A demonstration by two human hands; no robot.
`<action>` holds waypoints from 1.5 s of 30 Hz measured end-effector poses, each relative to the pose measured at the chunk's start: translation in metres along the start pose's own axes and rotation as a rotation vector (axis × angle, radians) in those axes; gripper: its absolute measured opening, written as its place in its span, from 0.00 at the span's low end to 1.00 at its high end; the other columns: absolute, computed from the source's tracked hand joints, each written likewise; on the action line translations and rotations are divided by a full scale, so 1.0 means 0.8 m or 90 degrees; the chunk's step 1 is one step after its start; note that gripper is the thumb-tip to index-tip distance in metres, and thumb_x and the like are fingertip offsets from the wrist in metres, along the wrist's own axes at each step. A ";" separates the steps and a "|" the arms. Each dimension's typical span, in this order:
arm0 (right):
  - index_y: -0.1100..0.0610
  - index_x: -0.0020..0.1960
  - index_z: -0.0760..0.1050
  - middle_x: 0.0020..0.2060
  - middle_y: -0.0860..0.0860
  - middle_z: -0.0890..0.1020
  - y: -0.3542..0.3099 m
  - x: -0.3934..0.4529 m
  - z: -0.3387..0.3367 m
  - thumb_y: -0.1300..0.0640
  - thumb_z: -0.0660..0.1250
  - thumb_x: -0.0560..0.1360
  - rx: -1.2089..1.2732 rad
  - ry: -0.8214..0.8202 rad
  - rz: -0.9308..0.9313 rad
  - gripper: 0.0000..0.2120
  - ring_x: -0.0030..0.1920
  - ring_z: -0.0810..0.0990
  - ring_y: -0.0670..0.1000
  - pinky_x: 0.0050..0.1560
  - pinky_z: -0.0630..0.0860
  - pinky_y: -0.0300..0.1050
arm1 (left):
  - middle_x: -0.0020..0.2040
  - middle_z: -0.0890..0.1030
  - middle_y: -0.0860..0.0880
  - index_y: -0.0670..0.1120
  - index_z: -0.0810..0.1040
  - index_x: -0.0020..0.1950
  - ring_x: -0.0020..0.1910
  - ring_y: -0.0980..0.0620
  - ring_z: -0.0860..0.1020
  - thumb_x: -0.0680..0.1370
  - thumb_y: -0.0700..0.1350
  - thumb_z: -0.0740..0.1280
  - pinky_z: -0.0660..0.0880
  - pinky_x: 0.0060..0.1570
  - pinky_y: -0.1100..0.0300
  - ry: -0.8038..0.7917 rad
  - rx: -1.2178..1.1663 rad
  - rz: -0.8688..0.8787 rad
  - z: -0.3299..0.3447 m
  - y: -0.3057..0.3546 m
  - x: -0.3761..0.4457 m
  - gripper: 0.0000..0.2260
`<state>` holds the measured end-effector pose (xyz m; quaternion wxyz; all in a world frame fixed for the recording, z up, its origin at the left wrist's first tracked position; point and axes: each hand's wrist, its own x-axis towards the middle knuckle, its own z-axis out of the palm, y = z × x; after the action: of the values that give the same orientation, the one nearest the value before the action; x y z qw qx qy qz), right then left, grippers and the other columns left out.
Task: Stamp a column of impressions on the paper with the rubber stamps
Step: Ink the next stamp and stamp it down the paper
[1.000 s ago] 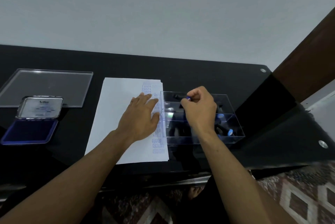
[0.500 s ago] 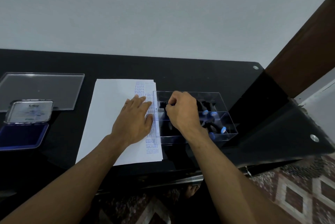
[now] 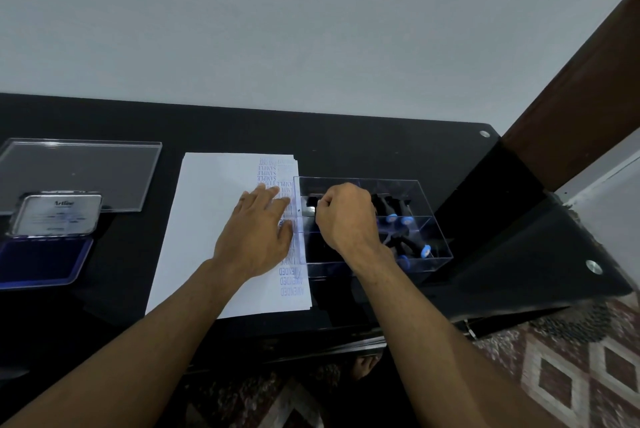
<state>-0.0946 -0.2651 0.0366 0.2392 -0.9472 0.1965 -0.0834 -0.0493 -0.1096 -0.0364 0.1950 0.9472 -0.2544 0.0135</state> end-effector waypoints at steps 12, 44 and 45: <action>0.54 0.49 0.83 0.47 0.49 0.79 0.042 -0.035 -0.031 0.59 0.64 0.77 0.016 0.122 -0.107 0.09 0.51 0.74 0.47 0.49 0.67 0.35 | 0.74 0.73 0.44 0.44 0.74 0.73 0.73 0.43 0.71 0.82 0.46 0.65 0.66 0.70 0.53 0.086 -0.136 0.011 -0.038 0.036 -0.010 0.19; 0.51 0.39 0.80 0.40 0.48 0.80 0.129 -0.057 -0.097 0.55 0.63 0.76 -0.196 -0.051 0.019 0.09 0.42 0.77 0.52 0.53 0.67 0.51 | 0.68 0.77 0.50 0.47 0.74 0.71 0.68 0.50 0.72 0.82 0.51 0.62 0.57 0.76 0.54 0.021 -0.060 0.157 -0.014 0.151 -0.020 0.19; 0.51 0.39 0.80 0.41 0.48 0.80 0.129 -0.057 -0.096 0.56 0.64 0.75 -0.186 -0.039 0.015 0.08 0.43 0.77 0.52 0.53 0.68 0.51 | 0.68 0.77 0.50 0.48 0.74 0.72 0.68 0.50 0.72 0.82 0.51 0.61 0.57 0.76 0.54 0.019 -0.060 0.156 -0.014 0.151 -0.020 0.19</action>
<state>-0.1898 -0.3623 0.0504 0.1054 -0.9717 0.2105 -0.0217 -0.1214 -0.1934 0.0156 0.2401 0.8984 -0.3657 0.0396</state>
